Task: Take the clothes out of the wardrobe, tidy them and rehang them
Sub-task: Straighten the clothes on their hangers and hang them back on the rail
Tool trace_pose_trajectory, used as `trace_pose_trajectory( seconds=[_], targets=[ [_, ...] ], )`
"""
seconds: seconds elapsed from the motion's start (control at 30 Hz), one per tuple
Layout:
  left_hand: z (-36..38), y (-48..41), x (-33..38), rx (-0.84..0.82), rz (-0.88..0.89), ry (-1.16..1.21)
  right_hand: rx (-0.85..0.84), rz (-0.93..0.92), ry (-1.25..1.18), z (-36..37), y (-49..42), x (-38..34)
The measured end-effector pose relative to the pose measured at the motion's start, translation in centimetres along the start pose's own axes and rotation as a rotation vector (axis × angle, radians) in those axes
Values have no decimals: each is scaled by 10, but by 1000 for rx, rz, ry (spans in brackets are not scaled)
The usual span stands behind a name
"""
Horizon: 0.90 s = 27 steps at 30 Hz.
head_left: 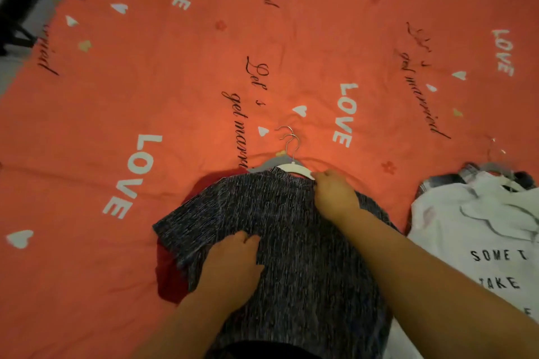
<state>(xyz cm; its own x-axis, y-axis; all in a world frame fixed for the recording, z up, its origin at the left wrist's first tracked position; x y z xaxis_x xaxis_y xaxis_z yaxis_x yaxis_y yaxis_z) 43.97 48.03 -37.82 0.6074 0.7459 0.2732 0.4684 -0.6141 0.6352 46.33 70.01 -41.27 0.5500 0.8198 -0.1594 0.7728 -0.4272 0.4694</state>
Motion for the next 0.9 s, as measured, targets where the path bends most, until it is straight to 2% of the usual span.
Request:
trace_pose_trajectory(
  seconds=[0.13,0.2,0.3,0.43,0.63,0.77,0.9],
  targets=[
    [21,-19,-1,9,-17,40,53,26,-49,18,-49,6],
    [29,-22,0,14,-19,48,65,5,1,28,-63,5],
    [35,-22,4,27,-13,51,105,-4,79,36,-68,5],
    [27,-14,8,98,13,53,177,-2,-3,26,-53,8],
    [-30,18,16,401,46,90,486,-240,-138,-39,29,-15],
    [-85,61,22,694,113,141,734,-365,-142,-94,95,-48],
    [-131,122,17,953,161,149,815,-472,-160,-146,159,-98]
  ],
)
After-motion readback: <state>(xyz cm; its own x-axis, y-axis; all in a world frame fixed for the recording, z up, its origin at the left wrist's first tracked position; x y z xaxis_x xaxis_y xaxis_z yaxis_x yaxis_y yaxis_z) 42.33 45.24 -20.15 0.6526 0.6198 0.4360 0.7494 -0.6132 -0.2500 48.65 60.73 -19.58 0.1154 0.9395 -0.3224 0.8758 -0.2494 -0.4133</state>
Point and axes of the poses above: each hand's wrist, its own y-axis away from the middle knuckle, its own z-axis out of the palm, x = y × z, the point moved 2 cm from there along -y, towards the middle knuckle, and after that the axes turned 2 degrees about y, right-handed, at the moved point
